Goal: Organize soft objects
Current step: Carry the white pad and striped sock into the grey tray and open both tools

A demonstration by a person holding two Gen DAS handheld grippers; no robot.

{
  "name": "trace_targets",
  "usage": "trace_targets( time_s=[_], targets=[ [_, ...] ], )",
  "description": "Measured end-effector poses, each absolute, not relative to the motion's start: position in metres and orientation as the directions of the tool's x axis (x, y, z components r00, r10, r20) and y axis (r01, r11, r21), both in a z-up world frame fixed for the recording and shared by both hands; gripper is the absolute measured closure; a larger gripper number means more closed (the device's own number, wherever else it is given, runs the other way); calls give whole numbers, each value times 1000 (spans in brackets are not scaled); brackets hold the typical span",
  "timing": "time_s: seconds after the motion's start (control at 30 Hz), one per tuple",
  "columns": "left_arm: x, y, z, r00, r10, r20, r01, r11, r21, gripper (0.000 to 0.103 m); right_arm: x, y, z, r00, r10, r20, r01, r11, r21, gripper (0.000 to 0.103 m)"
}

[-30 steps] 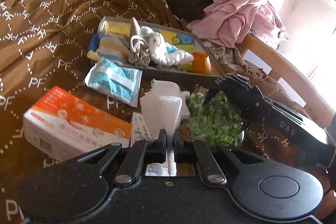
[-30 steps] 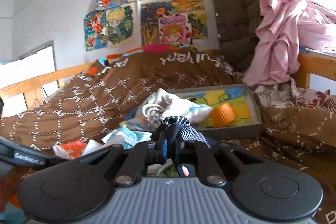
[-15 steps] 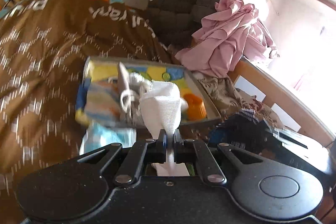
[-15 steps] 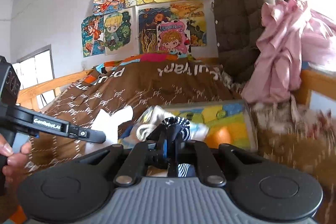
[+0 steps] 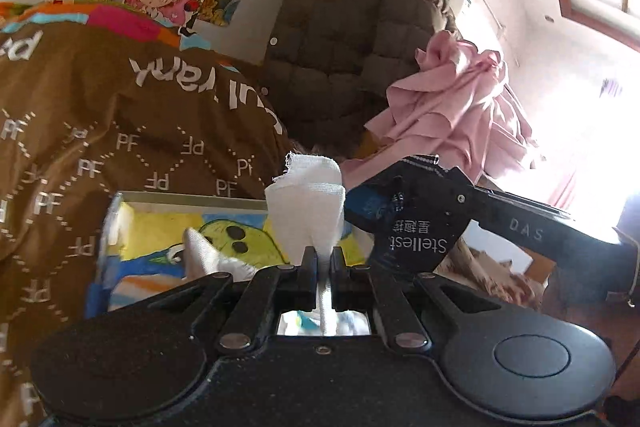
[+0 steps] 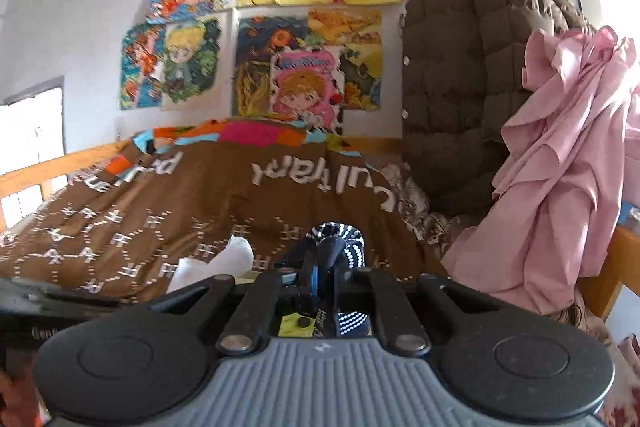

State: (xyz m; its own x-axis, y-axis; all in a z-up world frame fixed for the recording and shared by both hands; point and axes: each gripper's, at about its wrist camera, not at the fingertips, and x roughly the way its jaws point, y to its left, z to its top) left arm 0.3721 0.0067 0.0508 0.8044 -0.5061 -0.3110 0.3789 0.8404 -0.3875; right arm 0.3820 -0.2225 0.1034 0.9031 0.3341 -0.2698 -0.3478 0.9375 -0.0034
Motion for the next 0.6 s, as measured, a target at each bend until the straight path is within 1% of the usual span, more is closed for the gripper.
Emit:
trace_targets(
  time_s=[0.17,0.23,0.43,0.6],
  targets=[
    [410,-15,23,782,-541,-309,370,802,-469,98,416,-231,93,900,275,-338,-297,955,-14,95],
    [421,-26,13,761,-562,-323,375,788,-489,97,423,-236,86,895,254,-366,-278,961,-12,95],
    [438,-46,-10,720,-588,-367,379,778,-502,97,434,-247,60,861,228,-455,-257,966,-3,95],
    [443,-51,-23,705,-595,-386,373,774,-512,96,437,-248,45,831,227,-508,-259,966,8,95]
  ],
)
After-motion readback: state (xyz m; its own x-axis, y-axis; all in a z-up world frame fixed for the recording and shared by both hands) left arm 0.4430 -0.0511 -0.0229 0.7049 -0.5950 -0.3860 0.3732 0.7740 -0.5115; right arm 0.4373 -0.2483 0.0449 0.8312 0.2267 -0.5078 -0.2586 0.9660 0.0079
